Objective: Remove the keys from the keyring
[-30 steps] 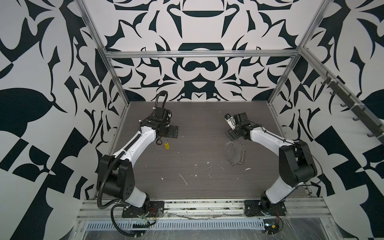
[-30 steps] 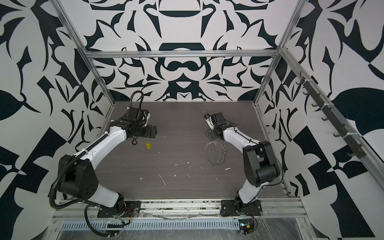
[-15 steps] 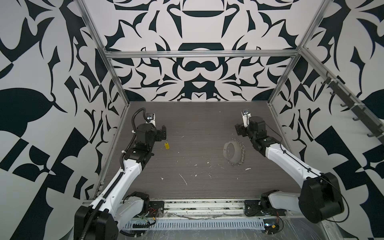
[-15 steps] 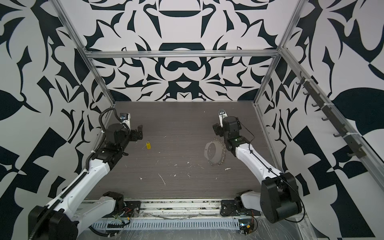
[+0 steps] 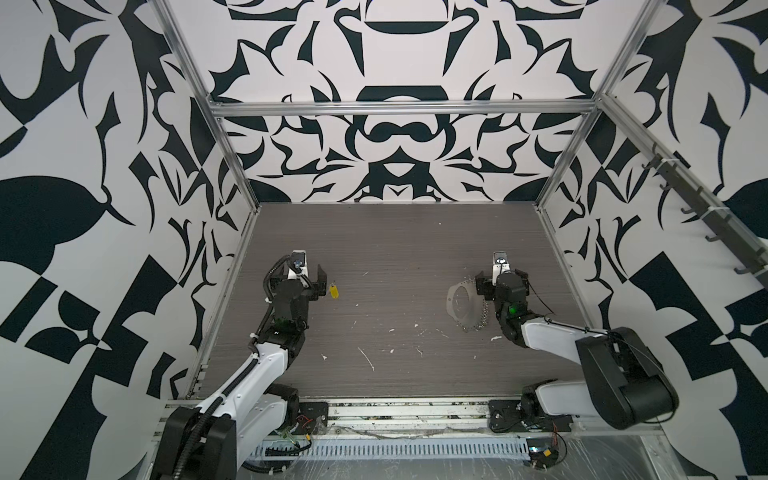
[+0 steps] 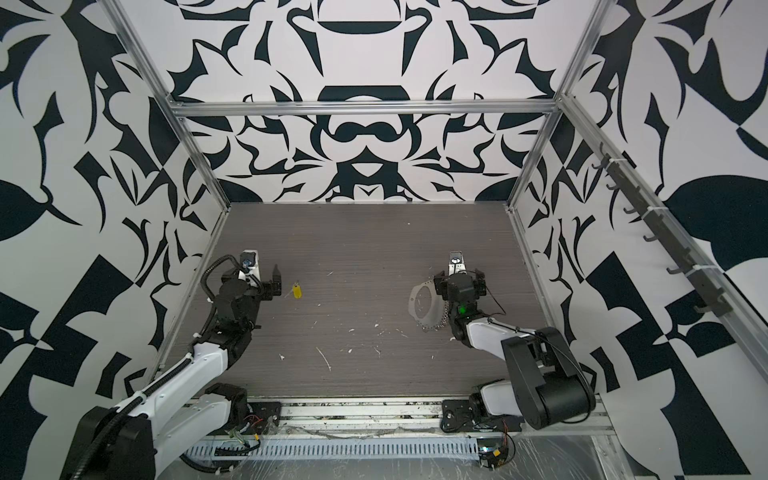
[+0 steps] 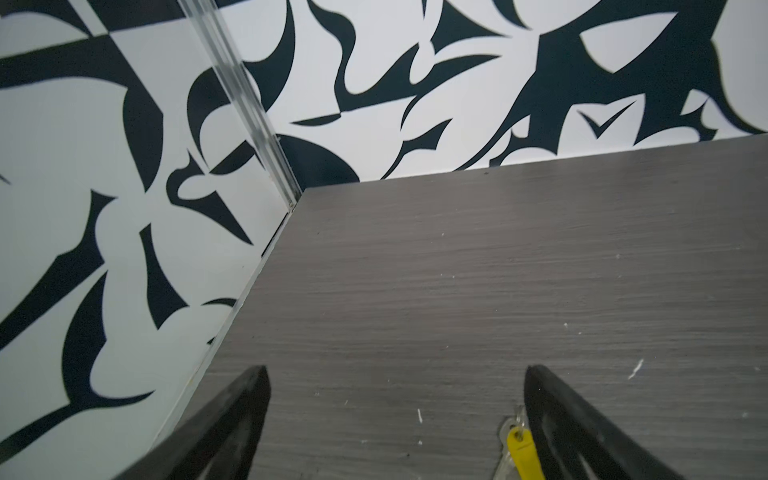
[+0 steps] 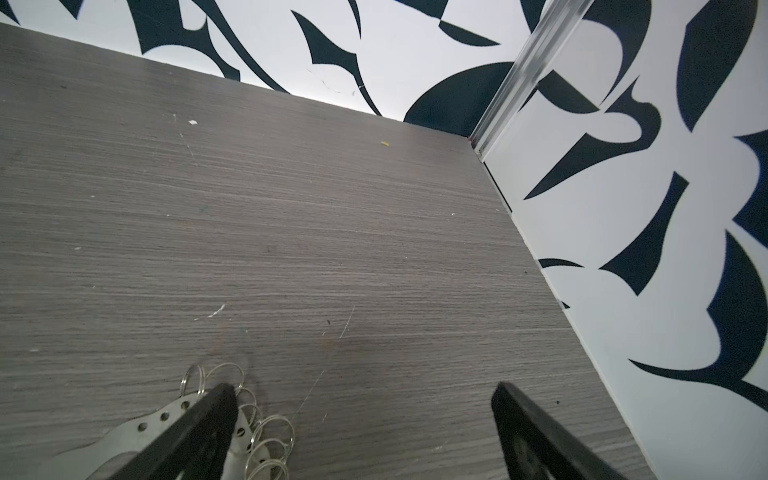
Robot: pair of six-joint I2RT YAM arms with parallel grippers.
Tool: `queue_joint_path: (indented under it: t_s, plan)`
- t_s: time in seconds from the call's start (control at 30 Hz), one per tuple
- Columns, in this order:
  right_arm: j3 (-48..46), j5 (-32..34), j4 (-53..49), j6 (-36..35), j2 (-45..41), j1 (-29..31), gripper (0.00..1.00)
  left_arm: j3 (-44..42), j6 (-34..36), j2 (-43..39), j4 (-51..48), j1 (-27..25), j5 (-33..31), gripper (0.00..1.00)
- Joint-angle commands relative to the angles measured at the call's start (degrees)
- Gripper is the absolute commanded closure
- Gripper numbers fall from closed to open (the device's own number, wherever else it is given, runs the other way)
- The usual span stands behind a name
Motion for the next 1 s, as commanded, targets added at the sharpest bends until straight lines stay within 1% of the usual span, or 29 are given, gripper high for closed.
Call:
queue_joint_path:
  t_s: [0.0, 0.07, 0.13, 0.17, 0.23, 0.27, 0.4, 0.47, 0.5, 0.53, 0.57, 0.6, 0.63, 0.67, 0.7, 0.73, 0.8, 0.97]
  plan:
    - [-4.23, -0.25, 16.88, -0.75, 4.42, -0.26, 0.01, -3.01, -3.23, 1.37, 11.3, 1.73, -1.2, 0.01]
    - [-7.48, -1.85, 27.79, -1.47, 9.25, -0.29, 0.01, -4.37, -3.61, 2.63, 14.1, 2.95, -0.12, 0.01]
    - [-9.45, -1.1, 36.42, -2.03, 13.94, -0.44, 0.0, -4.7, -4.91, 4.47, 15.05, 4.36, 0.24, 0.0]
    - [-9.69, -0.65, 37.77, -2.38, 14.59, -0.31, 0.0, -4.87, -5.19, 5.83, 15.81, 5.1, 0.86, 0.01]
    - [-8.64, -0.29, 31.57, -0.94, 11.97, -0.27, 0.0, -5.32, -7.47, 9.89, 20.36, 7.11, 2.08, 0.01]
    - [-7.27, 0.36, 28.48, -0.39, 11.46, -0.39, 0.0, -5.17, -7.05, 12.81, 22.73, 7.92, 2.91, 0.01]
    - [-3.37, 3.29, 20.89, 2.15, 11.07, -1.61, 0.0, -3.23, -6.63, 25.56, 30.98, 9.33, 2.16, 0.01]
    - [-2.98, 3.29, 20.27, 2.55, 10.98, -1.96, 0.0, -1.88, -6.8, 30.46, 32.23, 9.81, 3.58, 0.01]
    - [-3.15, 3.29, 20.89, 2.41, 11.25, -1.98, 0.0, -1.36, -6.12, 33.82, 34.11, 9.89, 5.12, 0.01]
    - [-3.23, 3.37, 21.07, 2.44, 11.2, -1.98, 0.0, -0.84, -4.85, 35.9, 37.33, 10.09, 4.72, 0.01]
    - [-3.2, 3.73, 20.83, 2.48, 11.19, -1.98, 0.0, -0.52, -5.81, 34.87, 35.61, 10.56, 4.65, 0.01]
    - [-3.02, 3.77, 20.52, 2.57, 11.18, -1.96, 0.0, 0.92, -7.27, 32.55, 28.39, 11.18, 6.01, 0.01]
    - [-2.87, 3.8, 20.35, 2.58, 11.18, -1.96, 0.0, 2.47, -8.09, 31.74, 23.7, 11.96, 7.58, 0.0]
    - [-2.93, 3.84, 20.22, 2.58, 11.18, -1.97, 0.0, 3.38, -9.06, 32.37, 22.73, 13.41, 9.81, 0.01]
    - [-2.94, 3.79, 20.25, 2.57, 11.11, -2.03, 0.0, 3.28, -9.23, 33.24, 24.81, 14.32, 10.74, 0.01]
    - [-2.85, 3.83, 20.27, 2.58, 11.17, -1.99, 0.0, 3.2, -9.32, 33.33, 25.21, 14.55, 10.99, 0.01]
    - [-2.92, 3.87, 20.21, 2.58, 11.18, -2.01, 0.0, 3.67, -9.5, 32.69, 22.89, 14.61, 11.26, 0.0]
    - [-2.93, 3.92, 20.21, 2.58, 11.15, -2.05, 0.0, 3.42, -9.47, 32.98, 24.14, 14.64, 10.99, 0.01]
